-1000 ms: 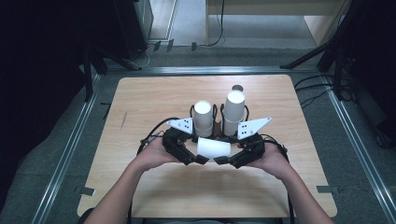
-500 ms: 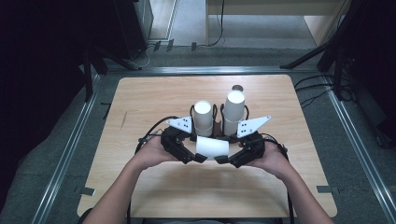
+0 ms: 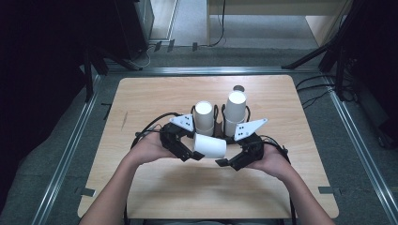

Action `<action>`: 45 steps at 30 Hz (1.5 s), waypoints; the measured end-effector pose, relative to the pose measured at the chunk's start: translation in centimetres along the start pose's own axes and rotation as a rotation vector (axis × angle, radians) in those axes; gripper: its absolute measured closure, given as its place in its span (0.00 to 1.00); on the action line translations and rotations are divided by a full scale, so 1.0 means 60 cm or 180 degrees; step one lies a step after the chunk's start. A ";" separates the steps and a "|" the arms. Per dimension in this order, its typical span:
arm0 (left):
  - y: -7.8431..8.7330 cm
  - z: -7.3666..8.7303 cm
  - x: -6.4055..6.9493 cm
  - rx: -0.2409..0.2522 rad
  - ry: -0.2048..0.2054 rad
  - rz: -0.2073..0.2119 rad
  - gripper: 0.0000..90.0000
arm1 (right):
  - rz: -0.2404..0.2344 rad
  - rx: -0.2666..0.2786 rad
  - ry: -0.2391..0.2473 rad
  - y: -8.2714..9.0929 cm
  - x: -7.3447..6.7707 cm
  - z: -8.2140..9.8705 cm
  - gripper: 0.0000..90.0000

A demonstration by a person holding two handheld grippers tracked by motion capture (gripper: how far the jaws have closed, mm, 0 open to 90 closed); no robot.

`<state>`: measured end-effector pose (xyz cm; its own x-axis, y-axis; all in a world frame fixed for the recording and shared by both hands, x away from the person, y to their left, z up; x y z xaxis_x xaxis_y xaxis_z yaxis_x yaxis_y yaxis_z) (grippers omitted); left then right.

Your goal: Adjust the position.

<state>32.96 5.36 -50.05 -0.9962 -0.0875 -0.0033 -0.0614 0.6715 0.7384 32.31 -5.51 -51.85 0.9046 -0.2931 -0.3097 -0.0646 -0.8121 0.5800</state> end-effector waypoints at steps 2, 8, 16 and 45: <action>-0.004 0.000 0.001 -0.0119 -0.0032 0.0008 0.26 | 0.0009 -0.0002 0.0012 -0.002 0.001 0.000 0.24; -0.014 0.000 -0.002 -0.0422 -0.0105 0.0028 0.25 | 0.0075 -0.0089 0.0061 -0.011 0.000 0.006 0.24; -0.022 -0.004 0.002 -0.0589 -0.0157 0.0113 0.25 | 0.0126 -0.0153 0.0095 -0.024 0.003 0.011 0.25; -0.041 0.002 0.002 -0.0509 -0.0032 0.0041 0.01 | 0.0203 -0.0206 0.0322 -0.034 0.000 0.016 0.36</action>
Point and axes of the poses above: each handheld gripper's, and its own axes: y roughly backward along the jaws, z roughly out of its underside, x roughly to its right, the point moved 10 cm from there along -y, roughly forward along the jaws, and after that the axes turned 11 degrees about -y, right-handed, at the moved point
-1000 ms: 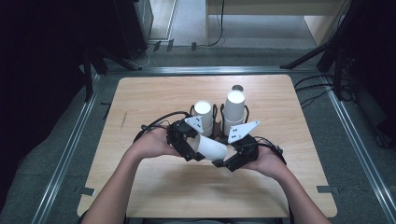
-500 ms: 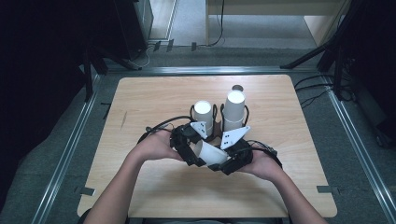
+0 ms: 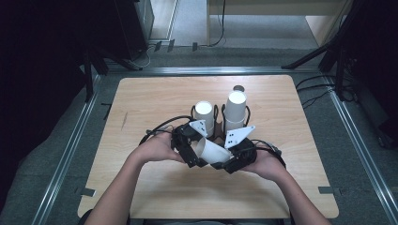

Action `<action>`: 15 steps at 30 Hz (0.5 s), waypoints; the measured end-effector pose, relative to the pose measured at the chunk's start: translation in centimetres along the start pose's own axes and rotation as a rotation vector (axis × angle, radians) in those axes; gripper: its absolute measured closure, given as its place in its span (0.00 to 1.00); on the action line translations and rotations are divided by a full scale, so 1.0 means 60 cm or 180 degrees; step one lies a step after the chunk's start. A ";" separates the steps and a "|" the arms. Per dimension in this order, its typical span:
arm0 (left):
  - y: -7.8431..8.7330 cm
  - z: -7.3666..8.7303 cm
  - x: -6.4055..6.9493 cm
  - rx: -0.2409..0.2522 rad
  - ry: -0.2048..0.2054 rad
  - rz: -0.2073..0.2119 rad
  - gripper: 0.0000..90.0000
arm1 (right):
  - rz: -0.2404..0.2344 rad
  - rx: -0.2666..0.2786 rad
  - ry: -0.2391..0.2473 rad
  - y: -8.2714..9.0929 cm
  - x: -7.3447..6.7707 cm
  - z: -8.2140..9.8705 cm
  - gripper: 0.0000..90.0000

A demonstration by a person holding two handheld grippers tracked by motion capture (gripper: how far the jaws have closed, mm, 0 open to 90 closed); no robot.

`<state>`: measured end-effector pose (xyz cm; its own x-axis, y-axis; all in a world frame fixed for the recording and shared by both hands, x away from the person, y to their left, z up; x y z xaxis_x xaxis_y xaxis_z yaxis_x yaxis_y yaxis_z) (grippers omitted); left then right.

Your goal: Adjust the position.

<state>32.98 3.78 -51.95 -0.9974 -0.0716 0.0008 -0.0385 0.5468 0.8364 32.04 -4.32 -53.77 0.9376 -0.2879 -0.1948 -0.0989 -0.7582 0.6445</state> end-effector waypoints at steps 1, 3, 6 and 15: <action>0.002 -0.001 0.000 0.0050 0.0006 -0.0007 0.01 | 0.0003 0.0018 0.0004 0.002 0.001 -0.001 0.36; 0.006 -0.005 0.000 0.0167 0.0012 -0.0008 0.01 | 0.0004 0.0093 -0.0015 0.007 0.003 -0.004 0.36; 0.012 -0.007 -0.002 0.0261 0.0035 -0.0037 0.01 | -0.0001 0.0159 -0.0052 0.013 0.005 -0.006 0.36; 0.025 -0.016 -0.006 0.0652 0.0157 -0.0131 0.01 | -0.0014 0.0320 -0.0154 0.029 0.012 -0.014 0.36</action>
Point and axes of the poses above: each handheld gripper's, and its own axes: y roughly backward along the jaws, z roughly out of its underside, x roughly to its right, the point moved 10 cm from there along -y, roughly forward along the jaws, and after that the axes turned 11 degrees about -y, right-handed, at the moved point
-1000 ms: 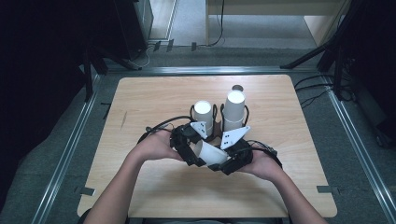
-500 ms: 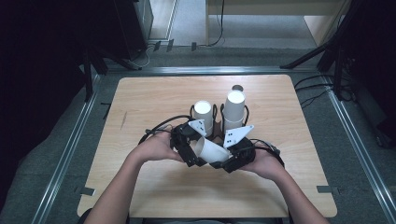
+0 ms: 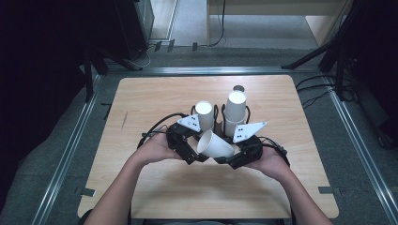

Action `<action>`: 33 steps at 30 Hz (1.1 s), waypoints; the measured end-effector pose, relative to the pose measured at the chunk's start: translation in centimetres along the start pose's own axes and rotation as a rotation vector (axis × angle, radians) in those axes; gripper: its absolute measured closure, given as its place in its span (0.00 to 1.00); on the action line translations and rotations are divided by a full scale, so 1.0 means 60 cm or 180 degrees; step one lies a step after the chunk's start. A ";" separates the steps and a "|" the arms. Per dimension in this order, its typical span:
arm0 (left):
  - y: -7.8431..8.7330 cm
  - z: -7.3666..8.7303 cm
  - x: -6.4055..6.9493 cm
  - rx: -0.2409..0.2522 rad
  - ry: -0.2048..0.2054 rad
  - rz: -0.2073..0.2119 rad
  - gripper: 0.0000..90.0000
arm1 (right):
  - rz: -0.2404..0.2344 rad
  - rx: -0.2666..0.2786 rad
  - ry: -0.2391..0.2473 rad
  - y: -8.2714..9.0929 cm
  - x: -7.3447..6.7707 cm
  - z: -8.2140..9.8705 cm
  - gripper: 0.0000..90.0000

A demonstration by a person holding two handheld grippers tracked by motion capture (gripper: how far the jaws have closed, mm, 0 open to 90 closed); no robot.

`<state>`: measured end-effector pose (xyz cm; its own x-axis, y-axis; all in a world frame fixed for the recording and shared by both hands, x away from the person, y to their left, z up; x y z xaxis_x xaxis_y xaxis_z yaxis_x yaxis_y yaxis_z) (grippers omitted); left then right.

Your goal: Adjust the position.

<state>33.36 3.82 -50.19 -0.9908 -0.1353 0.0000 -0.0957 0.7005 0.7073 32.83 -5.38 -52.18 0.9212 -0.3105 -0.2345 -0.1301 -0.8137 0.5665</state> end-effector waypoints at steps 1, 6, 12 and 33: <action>0.000 0.001 0.000 0.0010 0.0019 0.0003 0.01 | -0.0006 0.0007 -0.0006 0.001 0.000 0.000 0.36; -0.001 0.003 0.003 0.0099 0.0146 0.0019 0.04 | -0.0027 0.0067 -0.0063 0.006 0.002 -0.002 0.36; -0.001 -0.001 -0.001 0.0249 0.0333 0.0039 0.07 | -0.0041 0.0097 -0.0102 0.008 0.002 -0.003 0.36; -0.003 -0.030 0.006 0.0668 0.0432 0.0128 0.15 | -0.0246 0.0248 -0.0176 0.003 -0.009 -0.011 0.36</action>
Point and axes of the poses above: each handheld gripper's, and its own axes: y roughly backward along the jaws, z roughly out of its underside, x roughly to its right, the point moved 10 cm from there along -y, roughly forward along the jaws, and after that the axes turned 11 degrees about -y, right-handed, at the moved point
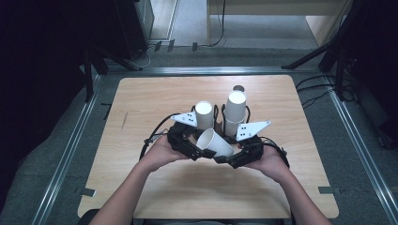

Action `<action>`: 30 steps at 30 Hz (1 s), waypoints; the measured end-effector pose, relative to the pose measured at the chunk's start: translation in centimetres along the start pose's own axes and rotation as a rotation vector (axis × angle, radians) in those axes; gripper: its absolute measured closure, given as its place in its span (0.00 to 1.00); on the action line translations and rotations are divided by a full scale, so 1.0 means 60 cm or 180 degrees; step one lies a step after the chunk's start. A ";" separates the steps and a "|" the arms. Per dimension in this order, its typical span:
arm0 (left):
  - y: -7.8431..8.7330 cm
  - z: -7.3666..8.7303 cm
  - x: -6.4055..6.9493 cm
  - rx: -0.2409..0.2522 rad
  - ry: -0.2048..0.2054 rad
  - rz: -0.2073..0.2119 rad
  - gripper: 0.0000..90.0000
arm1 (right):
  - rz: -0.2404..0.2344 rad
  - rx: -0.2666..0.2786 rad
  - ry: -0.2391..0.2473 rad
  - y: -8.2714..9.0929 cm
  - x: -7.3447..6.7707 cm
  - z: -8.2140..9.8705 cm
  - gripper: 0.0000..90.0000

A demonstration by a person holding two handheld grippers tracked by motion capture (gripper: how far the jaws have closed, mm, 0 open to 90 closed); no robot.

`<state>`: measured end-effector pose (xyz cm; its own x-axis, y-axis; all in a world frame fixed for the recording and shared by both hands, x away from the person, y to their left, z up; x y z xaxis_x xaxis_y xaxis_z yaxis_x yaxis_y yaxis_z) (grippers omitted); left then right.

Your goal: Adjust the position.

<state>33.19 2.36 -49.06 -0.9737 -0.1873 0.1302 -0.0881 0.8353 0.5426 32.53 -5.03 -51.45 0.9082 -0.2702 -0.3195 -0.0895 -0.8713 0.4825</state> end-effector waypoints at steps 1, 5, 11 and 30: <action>0.001 0.000 0.000 0.0005 -0.0003 -0.0004 0.16 | -0.0007 -0.0002 -0.0008 0.000 -0.001 0.000 0.36; 0.002 -0.001 0.000 0.0020 -0.0004 0.0007 0.19 | -0.0012 -0.0004 0.0003 -0.002 -0.002 0.000 0.36; 0.003 -0.002 0.000 0.0044 0.0015 0.0023 0.22 | -0.0021 -0.0005 -0.0009 -0.002 -0.002 0.000 0.36; 0.003 0.001 -0.001 -0.0092 0.0016 -0.0029 0.23 | 0.0168 -0.0272 0.0012 -0.010 0.005 0.015 0.24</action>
<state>33.21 2.58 -49.02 -0.9717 -0.1974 0.1293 -0.0907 0.8183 0.5676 32.49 -4.93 -52.58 0.9047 -0.3132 -0.2889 -0.1023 -0.8178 0.5664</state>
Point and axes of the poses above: each handheld gripper's, and its own axes: y roughly backward along the jaws, z roughly out of its underside, x roughly to its right, the point moved 10 cm from there along -y, roughly forward along the jaws, and after that the axes turned 11 degrees about -y, right-handed, at the moved point
